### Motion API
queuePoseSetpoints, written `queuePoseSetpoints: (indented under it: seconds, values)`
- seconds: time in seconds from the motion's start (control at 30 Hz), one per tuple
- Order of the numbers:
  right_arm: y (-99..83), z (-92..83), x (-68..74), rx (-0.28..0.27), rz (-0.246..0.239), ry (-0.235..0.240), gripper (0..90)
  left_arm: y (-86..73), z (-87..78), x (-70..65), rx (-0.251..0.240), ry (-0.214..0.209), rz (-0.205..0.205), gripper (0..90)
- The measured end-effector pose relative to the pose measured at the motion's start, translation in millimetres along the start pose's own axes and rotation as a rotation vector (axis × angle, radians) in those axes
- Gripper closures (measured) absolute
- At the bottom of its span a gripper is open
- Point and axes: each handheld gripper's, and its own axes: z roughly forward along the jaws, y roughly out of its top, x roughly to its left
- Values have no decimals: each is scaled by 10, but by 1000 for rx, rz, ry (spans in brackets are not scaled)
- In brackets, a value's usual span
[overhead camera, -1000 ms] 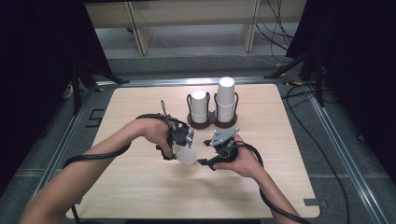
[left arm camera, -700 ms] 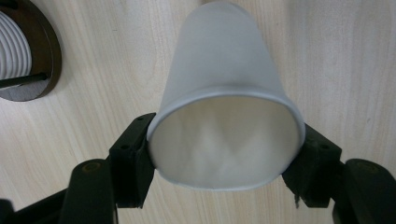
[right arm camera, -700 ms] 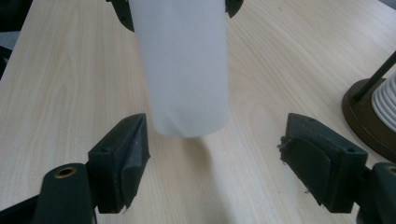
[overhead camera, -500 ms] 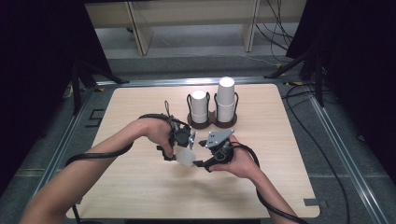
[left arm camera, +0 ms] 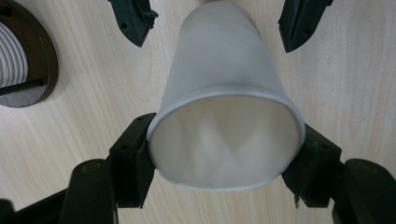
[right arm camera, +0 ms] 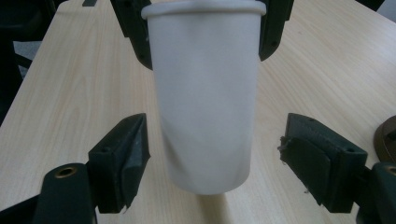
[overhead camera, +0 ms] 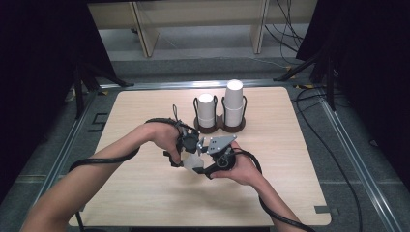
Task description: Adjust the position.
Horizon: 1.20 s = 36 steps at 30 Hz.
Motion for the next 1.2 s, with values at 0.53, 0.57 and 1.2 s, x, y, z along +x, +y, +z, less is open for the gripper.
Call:
queuePoseSetpoints:
  seconds: [0.53,0.57,1.2]
  values:
    - [-12,156,-8,-35,-62,31,272,38,-13,-4,-15,5,10,333]
    - [-11,157,-14,-40,-70,24,275,52,-14,27,-15,5,56,333]
    - [-95,144,75,9,58,46,358,100,-34,-41,-45,-15,6,327]
